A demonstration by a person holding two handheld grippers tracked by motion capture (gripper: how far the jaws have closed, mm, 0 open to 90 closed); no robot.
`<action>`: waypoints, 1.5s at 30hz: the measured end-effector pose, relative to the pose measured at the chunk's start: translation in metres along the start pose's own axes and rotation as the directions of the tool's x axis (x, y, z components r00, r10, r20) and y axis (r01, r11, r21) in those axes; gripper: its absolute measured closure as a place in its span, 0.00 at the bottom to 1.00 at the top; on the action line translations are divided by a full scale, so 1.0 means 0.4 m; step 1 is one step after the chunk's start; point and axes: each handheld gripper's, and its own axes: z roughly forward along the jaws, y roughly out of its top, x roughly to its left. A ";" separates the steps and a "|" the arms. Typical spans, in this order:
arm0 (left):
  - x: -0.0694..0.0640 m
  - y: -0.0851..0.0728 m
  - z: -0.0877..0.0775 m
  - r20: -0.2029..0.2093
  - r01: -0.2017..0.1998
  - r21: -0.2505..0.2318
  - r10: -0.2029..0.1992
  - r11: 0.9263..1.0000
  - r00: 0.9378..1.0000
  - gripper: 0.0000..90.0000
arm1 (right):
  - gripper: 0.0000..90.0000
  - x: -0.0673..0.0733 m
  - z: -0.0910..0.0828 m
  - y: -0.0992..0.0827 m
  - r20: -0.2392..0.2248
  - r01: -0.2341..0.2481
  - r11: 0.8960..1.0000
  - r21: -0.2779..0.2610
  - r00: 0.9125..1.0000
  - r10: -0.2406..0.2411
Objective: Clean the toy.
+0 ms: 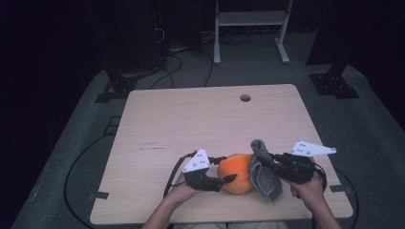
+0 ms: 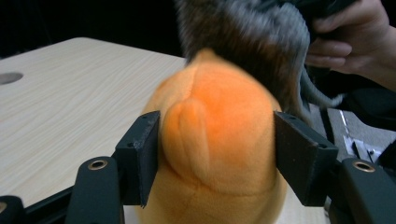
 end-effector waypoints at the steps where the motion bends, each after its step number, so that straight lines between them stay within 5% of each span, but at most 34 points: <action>1: -0.003 -0.003 0.004 -0.009 -0.013 0.016 0.013 1.000 1.000 0.38 | 0.82 0.008 0.012 -0.002 0.005 0.016 1.000 0.021 1.000 -0.016; 3: -0.001 -0.011 0.008 -0.012 -0.007 0.030 0.008 1.000 1.000 0.28 | 0.82 0.011 0.042 -0.022 0.029 0.036 0.997 0.068 0.999 -0.038; 8: 0.015 -0.034 0.032 -0.008 0.033 0.109 -0.032 0.994 0.999 0.10 | 0.82 -0.026 0.032 -0.045 0.037 -0.040 0.998 0.052 0.999 0.039; 11: 0.003 -0.048 0.060 -0.019 0.010 0.132 -0.007 0.991 1.000 0.10 | 0.82 -0.036 0.032 -0.050 0.025 -0.064 0.997 0.043 0.998 0.063; 16: -0.008 -0.020 0.033 -0.101 -0.052 0.038 0.056 0.998 0.993 0.33 | 0.84 -0.017 0.016 -0.026 0.067 -0.031 0.999 0.009 0.997 0.030; 18: 0.002 -0.013 0.023 -0.088 -0.045 0.056 0.049 0.997 0.995 0.33 | 0.84 -0.005 0.016 -0.020 0.047 -0.013 1.000 -0.001 0.999 0.013; 20: 0.010 -0.029 0.027 -0.093 -0.038 0.110 0.049 0.993 0.994 0.32 | 0.83 0.008 0.038 -0.025 0.068 0.017 0.999 0.043 0.997 -0.020; 23: 0.022 -0.050 0.027 -0.083 0.020 0.096 -0.012 0.995 0.997 0.31 | 0.83 0.004 0.064 -0.044 0.073 0.018 0.997 0.073 0.997 -0.023; 31: 0.031 -0.049 0.028 -0.089 0.041 0.104 -0.032 0.994 0.996 0.28 | 0.83 -0.001 0.059 -0.044 0.096 0.007 0.997 0.078 0.995 -0.014; 36: 0.040 -0.054 0.027 -0.096 0.085 0.093 -0.076 0.992 0.992 0.28 | 0.83 0.058 0.066 -0.020 0.041 0.070 0.996 0.052 0.996 -0.073; 40: 0.040 -0.055 0.025 -0.097 0.082 0.098 -0.072 0.992 0.993 0.28 | 0.83 0.096 0.079 -0.010 0.022 0.141 0.989 0.055 0.990 -0.142; 45: 0.036 -0.053 0.026 -0.097 0.065 0.108 -0.055 0.992 0.994 0.28 | 0.83 0.047 0.071 -0.025 0.064 0.091 0.994 0.068 0.993 -0.095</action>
